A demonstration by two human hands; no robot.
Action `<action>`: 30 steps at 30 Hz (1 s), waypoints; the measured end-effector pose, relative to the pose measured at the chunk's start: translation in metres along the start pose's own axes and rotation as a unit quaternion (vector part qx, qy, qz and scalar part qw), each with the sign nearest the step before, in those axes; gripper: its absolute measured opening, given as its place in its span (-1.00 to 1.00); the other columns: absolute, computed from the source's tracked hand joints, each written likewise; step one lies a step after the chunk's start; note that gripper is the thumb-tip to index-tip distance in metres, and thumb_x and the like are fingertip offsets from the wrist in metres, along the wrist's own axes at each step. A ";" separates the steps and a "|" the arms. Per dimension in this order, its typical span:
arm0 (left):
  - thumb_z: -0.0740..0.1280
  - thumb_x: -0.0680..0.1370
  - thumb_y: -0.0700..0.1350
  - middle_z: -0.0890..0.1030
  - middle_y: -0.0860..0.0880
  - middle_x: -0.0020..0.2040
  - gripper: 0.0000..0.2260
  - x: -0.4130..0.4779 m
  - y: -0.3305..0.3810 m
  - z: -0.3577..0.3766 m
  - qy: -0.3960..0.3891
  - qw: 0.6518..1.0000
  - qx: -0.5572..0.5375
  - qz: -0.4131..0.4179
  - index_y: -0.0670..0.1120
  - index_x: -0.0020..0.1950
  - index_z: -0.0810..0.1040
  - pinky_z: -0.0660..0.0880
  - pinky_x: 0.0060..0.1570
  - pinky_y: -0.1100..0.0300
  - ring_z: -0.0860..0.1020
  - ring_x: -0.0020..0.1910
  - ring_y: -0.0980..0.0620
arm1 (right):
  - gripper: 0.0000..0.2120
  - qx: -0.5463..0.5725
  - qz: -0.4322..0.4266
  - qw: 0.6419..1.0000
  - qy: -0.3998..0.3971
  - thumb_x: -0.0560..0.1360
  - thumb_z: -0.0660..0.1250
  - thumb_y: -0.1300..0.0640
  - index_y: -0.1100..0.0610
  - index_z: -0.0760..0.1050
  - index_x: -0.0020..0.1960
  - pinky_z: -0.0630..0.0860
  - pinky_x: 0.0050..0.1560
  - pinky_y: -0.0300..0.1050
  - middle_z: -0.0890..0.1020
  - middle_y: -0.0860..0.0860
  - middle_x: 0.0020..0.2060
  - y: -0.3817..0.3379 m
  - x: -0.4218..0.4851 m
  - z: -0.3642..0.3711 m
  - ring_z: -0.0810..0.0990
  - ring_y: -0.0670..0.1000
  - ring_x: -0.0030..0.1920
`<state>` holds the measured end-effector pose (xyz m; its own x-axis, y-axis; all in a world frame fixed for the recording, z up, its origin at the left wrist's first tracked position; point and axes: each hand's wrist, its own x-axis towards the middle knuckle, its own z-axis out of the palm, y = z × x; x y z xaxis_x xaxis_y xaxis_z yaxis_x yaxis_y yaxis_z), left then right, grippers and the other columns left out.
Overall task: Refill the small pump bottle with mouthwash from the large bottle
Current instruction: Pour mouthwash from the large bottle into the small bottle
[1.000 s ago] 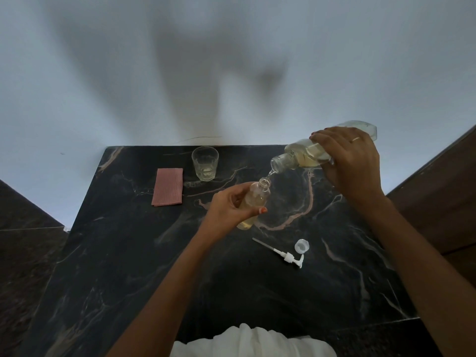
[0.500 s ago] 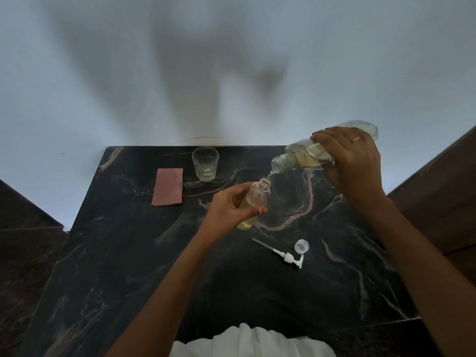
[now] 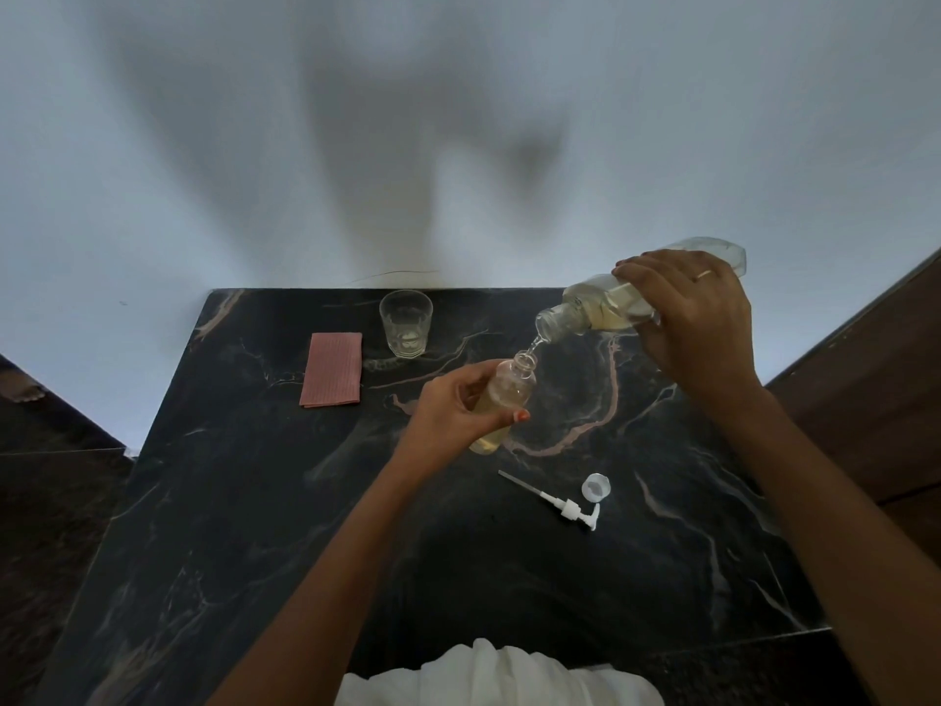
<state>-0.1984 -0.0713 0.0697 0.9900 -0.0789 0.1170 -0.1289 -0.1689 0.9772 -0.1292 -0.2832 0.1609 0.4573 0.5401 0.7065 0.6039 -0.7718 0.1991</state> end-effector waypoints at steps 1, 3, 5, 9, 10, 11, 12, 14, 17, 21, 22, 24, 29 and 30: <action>0.49 0.33 -0.19 0.62 0.00 0.06 -0.54 0.000 0.000 0.000 -0.001 1.000 0.001 0.000 -0.05 0.20 0.51 0.51 0.09 0.29 0.58 0.05 0.15 | -0.76 0.001 0.001 1.000 -0.001 0.34 0.46 0.25 0.34 0.57 -0.04 0.49 0.02 0.19 0.66 0.26 -0.09 0.000 0.000 0.000 0.64 0.27 -0.07; 0.49 0.33 -0.18 0.62 0.03 0.05 -0.54 0.000 0.001 0.000 -0.003 1.000 0.003 0.002 -0.03 0.20 0.50 0.51 0.09 0.30 0.58 0.05 0.16 | -0.76 0.003 0.002 1.000 -0.002 0.34 0.45 0.25 0.34 0.57 -0.04 0.49 0.02 0.19 0.66 0.26 -0.09 0.001 0.000 0.000 0.64 0.27 -0.07; 0.49 0.33 -0.18 0.62 0.02 0.05 -0.55 0.000 0.001 0.000 -0.002 1.000 0.003 0.002 -0.03 0.20 0.50 0.51 0.10 0.29 0.58 0.05 0.15 | -0.76 0.003 0.001 1.000 0.000 0.34 0.45 0.25 0.34 0.57 -0.04 0.49 0.01 0.19 0.66 0.26 -0.09 0.001 0.000 -0.001 0.64 0.27 -0.07; 0.49 0.33 -0.19 0.62 0.03 0.05 -0.55 0.000 0.000 0.000 0.004 1.000 -0.001 0.000 -0.02 0.19 0.50 0.51 0.09 0.31 0.58 0.06 0.16 | -0.77 0.001 -0.003 1.000 0.006 0.36 0.43 0.22 0.34 0.57 -0.05 0.49 0.01 0.19 0.66 0.25 -0.10 0.001 0.001 0.000 0.64 0.27 -0.08; 0.49 0.33 -0.18 0.62 0.05 0.04 -0.55 0.000 0.000 0.000 0.005 1.000 -0.001 -0.001 0.00 0.18 0.50 0.50 0.09 0.32 0.58 0.06 0.17 | -0.76 0.001 -0.002 1.000 0.004 0.36 0.42 0.22 0.34 0.57 -0.04 0.49 0.02 0.19 0.66 0.25 -0.09 0.001 0.001 0.000 0.64 0.27 -0.08; 0.49 0.33 -0.18 0.61 0.06 0.04 -0.55 0.000 0.000 0.000 0.005 1.000 -0.001 -0.001 0.02 0.18 0.50 0.50 0.09 0.33 0.57 0.06 0.17 | -0.76 0.002 -0.001 1.000 0.003 0.36 0.42 0.22 0.34 0.57 -0.04 0.49 0.02 0.19 0.66 0.26 -0.09 0.001 0.001 0.000 0.64 0.27 -0.07; 0.49 0.33 -0.19 0.61 0.06 0.04 -0.55 0.000 0.000 0.000 0.005 1.000 -0.002 -0.001 0.03 0.18 0.50 0.50 0.09 0.34 0.57 0.06 0.17 | -0.76 0.002 0.001 1.000 0.001 0.36 0.42 0.22 0.34 0.57 -0.03 0.48 0.03 0.20 0.66 0.26 -0.09 0.001 0.001 0.001 0.64 0.27 -0.07; 0.49 0.33 -0.19 0.61 0.06 0.04 -0.55 0.000 0.000 0.000 0.008 1.000 -0.004 0.000 0.02 0.17 0.50 0.50 0.09 0.33 0.58 0.06 0.17 | -0.75 0.001 0.001 1.000 0.000 0.35 0.43 0.22 0.34 0.57 -0.03 0.48 0.03 0.20 0.66 0.26 -0.09 0.001 0.001 0.001 0.63 0.28 -0.07; 0.49 0.33 -0.19 0.62 0.02 0.06 -0.55 -0.001 -0.001 0.001 0.008 1.000 -0.002 -0.001 -0.03 0.20 0.50 0.50 0.10 0.30 0.57 0.07 0.14 | -0.75 -0.002 -0.001 1.000 0.000 0.35 0.43 0.22 0.34 0.57 -0.03 0.48 0.03 0.20 0.66 0.26 -0.09 0.001 0.000 0.001 0.64 0.27 -0.08; 0.49 0.33 -0.20 0.61 0.00 0.07 -0.54 0.000 -0.001 0.000 0.008 1.000 0.003 0.001 -0.08 0.21 0.50 0.49 0.10 0.32 0.57 0.07 0.15 | -0.76 -0.003 0.000 1.000 0.000 0.36 0.42 0.21 0.34 0.57 -0.03 0.49 0.02 0.19 0.66 0.26 -0.09 0.001 0.001 0.000 0.64 0.27 -0.07; 0.49 0.33 -0.21 0.61 0.00 0.07 -0.54 0.000 -0.001 0.000 0.009 1.000 0.004 0.002 -0.09 0.21 0.50 0.49 0.10 0.33 0.57 0.06 0.14 | -0.76 -0.004 0.000 1.000 0.000 0.36 0.41 0.20 0.34 0.57 -0.03 0.49 0.02 0.19 0.66 0.26 -0.09 0.001 0.001 0.000 0.64 0.27 -0.07; 0.49 0.33 -0.21 0.61 -0.02 0.07 -0.54 0.000 -0.001 0.001 0.010 1.000 0.006 0.001 -0.09 0.21 0.50 0.50 0.11 0.32 0.57 0.06 0.14 | -0.75 -0.006 0.000 1.000 -0.001 0.37 0.40 0.19 0.34 0.57 -0.03 0.48 0.03 0.19 0.66 0.26 -0.08 0.001 0.001 0.000 0.64 0.27 -0.07; 0.49 0.33 -0.21 0.61 -0.02 0.08 -0.54 0.000 -0.002 0.002 0.009 1.000 -0.002 0.000 -0.06 0.20 0.50 0.51 0.12 0.25 0.57 0.08 0.11 | -0.75 -0.009 -0.001 1.000 0.001 0.37 0.39 0.18 0.34 0.57 -0.04 0.48 0.02 0.20 0.66 0.26 -0.09 0.001 0.001 -0.001 0.64 0.27 -0.08; 0.49 0.33 -0.21 0.61 -0.03 0.08 -0.54 0.000 -0.002 0.002 0.010 1.000 -0.002 0.000 -0.07 0.20 0.50 0.51 0.13 0.22 0.57 0.08 0.10 | -0.75 -0.009 -0.001 1.000 0.001 0.38 0.39 0.18 0.34 0.57 -0.04 0.48 0.02 0.20 0.66 0.26 -0.09 0.001 0.001 -0.002 0.64 0.27 -0.08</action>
<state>-0.1986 -0.0732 0.0678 0.9909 -0.0598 0.1207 -0.1290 -0.1644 0.9779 -0.1293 -0.2837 0.1628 0.4544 0.5417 0.7072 0.5936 -0.7760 0.2130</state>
